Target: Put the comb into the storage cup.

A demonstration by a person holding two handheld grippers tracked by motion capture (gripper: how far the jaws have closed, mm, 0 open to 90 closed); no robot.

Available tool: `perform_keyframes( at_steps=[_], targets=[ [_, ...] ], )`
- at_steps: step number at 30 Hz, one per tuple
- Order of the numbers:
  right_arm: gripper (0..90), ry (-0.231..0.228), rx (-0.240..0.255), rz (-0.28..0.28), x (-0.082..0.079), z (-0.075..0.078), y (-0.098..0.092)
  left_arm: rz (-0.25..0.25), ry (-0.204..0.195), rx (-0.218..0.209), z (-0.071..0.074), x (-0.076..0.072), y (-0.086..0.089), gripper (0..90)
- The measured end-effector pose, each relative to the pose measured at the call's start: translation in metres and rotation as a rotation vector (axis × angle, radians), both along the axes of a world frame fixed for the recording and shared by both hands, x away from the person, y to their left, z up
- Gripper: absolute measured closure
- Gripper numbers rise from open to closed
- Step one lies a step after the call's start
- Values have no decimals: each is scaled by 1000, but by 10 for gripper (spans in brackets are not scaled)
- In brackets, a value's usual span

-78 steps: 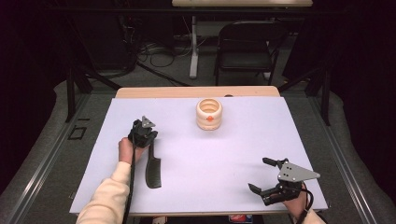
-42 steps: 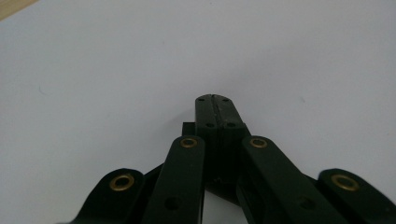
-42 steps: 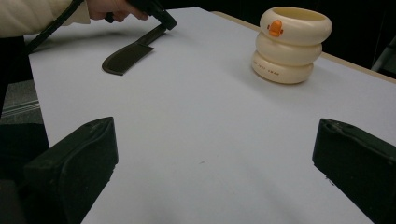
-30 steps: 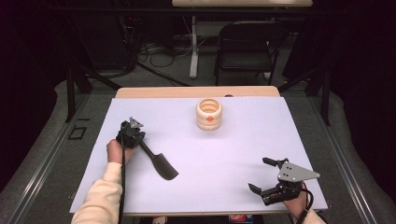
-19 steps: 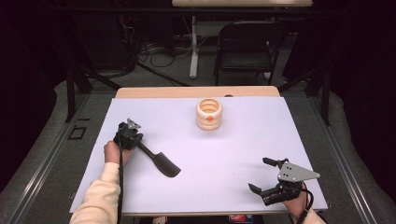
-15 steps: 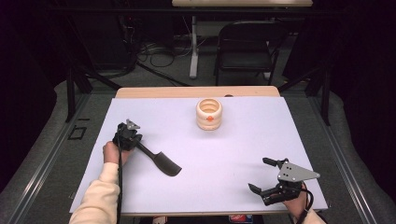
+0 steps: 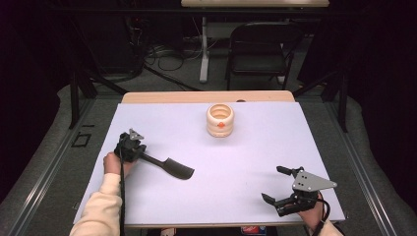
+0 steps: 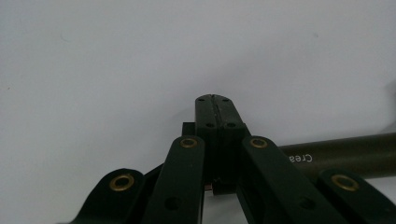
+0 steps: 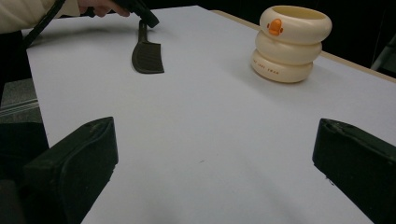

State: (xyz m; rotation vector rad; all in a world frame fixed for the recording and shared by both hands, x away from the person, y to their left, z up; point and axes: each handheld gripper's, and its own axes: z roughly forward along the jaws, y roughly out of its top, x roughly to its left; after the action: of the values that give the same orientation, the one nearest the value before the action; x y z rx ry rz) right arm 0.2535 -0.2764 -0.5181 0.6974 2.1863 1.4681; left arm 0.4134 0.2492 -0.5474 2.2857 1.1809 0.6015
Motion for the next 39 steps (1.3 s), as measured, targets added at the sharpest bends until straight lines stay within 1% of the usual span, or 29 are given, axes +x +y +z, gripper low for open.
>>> perform_keyframes(
  at_steps=[10,11,19,20,25,35,39],
  targets=[
    [0,-1,-4,2,0,0,0,-2,5,5,0,-9,6,900],
    [0,0,-6,2,0,0,0,-6,14,8,0,-10,6,900],
    [0,0,-6,2,0,0,0,-18,20,12,-1,-18,6,900],
    [0,0,-6,2,0,0,0,-20,26,10,0,-20,6,900],
    [0,1,-6,2,0,0,1,-22,29,15,-1,-25,6,900],
    [0,2,-6,1,0,0,1,-24,49,25,0,-35,7,900],
    [0,3,-6,1,1,0,1,-20,55,39,0,-39,5,900]
  ],
)
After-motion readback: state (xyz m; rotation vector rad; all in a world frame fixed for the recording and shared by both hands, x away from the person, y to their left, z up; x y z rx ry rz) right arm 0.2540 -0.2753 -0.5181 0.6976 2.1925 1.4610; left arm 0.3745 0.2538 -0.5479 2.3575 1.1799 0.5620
